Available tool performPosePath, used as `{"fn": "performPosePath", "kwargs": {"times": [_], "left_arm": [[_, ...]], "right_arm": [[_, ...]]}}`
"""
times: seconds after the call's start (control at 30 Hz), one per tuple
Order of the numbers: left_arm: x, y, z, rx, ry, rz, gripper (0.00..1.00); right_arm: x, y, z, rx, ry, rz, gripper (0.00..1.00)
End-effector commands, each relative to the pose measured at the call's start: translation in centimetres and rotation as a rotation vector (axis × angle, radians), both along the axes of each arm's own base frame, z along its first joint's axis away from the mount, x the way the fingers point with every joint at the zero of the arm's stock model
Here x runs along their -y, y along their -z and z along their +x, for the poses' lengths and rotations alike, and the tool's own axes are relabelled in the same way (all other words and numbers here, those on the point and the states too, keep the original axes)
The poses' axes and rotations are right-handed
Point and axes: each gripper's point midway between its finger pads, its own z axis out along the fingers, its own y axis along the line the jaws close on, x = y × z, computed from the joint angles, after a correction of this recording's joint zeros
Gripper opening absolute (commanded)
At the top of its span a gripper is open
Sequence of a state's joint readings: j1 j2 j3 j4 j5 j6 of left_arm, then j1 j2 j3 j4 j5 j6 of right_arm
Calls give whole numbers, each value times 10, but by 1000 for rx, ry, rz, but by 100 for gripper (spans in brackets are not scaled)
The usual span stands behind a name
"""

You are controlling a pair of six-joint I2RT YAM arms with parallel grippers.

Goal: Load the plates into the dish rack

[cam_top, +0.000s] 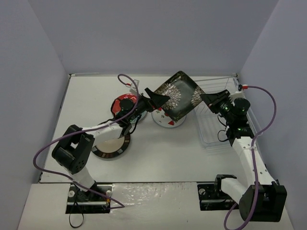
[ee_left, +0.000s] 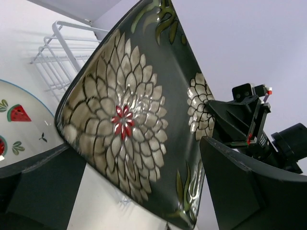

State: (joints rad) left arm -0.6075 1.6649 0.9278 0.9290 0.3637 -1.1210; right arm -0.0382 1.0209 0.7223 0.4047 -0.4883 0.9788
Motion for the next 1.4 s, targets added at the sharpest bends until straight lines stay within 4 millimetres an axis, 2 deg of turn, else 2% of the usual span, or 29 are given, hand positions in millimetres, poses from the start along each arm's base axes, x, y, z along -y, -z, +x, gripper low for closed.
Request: {"fn": "performPosePath", "kwargs": {"times": [0.0, 0.07, 0.13, 0.2, 0.23, 0.27, 0.5, 0.57, 0.7, 0.8, 0.9, 1.0, 1.13, 1.3, 1.37], "left_arm": [[9, -67, 0, 174, 17, -164, 79], [11, -77, -1, 198, 35, -201, 60], [13, -77, -1, 198, 42, -203, 42], [12, -82, -3, 212, 47, -209, 10], [11, -83, -5, 215, 52, -210, 3], [10, -85, -6, 223, 56, -211, 0], [1, -96, -19, 279, 60, -180, 0], [1, -107, -31, 325, 99, -155, 0], [2, -117, -45, 353, 165, -108, 0], [-3, -115, -51, 320, 188, -74, 0], [-10, -118, -59, 306, 191, -62, 0], [-17, -124, -70, 315, 205, -75, 0], [-22, -134, -82, 345, 229, -83, 0], [-20, -138, -90, 358, 273, -88, 0], [-19, -138, -90, 356, 279, -89, 0]], "right_arm": [[-26, -78, -13, 263, -96, 87, 0], [-33, -70, -13, 241, -116, 90, 0], [-38, -64, -13, 225, -132, 90, 0], [-42, -55, -14, 197, -159, 80, 0], [-43, -49, -15, 180, -164, 69, 0], [-43, -44, -15, 164, -171, 53, 0], [-41, -24, -21, 142, -207, -109, 0], [-41, -23, -22, 197, -242, -202, 15], [-47, -18, -26, 230, -346, -347, 74], [-43, -23, -23, 252, -357, -417, 88], [-39, -30, -17, 307, -340, -454, 95], [-43, -27, -16, 338, -380, -459, 96], [-62, -16, -29, 364, -549, -430, 97], [-78, -24, -43, 445, -648, -384, 95], [-88, -27, -51, 469, -703, -372, 90]]}}
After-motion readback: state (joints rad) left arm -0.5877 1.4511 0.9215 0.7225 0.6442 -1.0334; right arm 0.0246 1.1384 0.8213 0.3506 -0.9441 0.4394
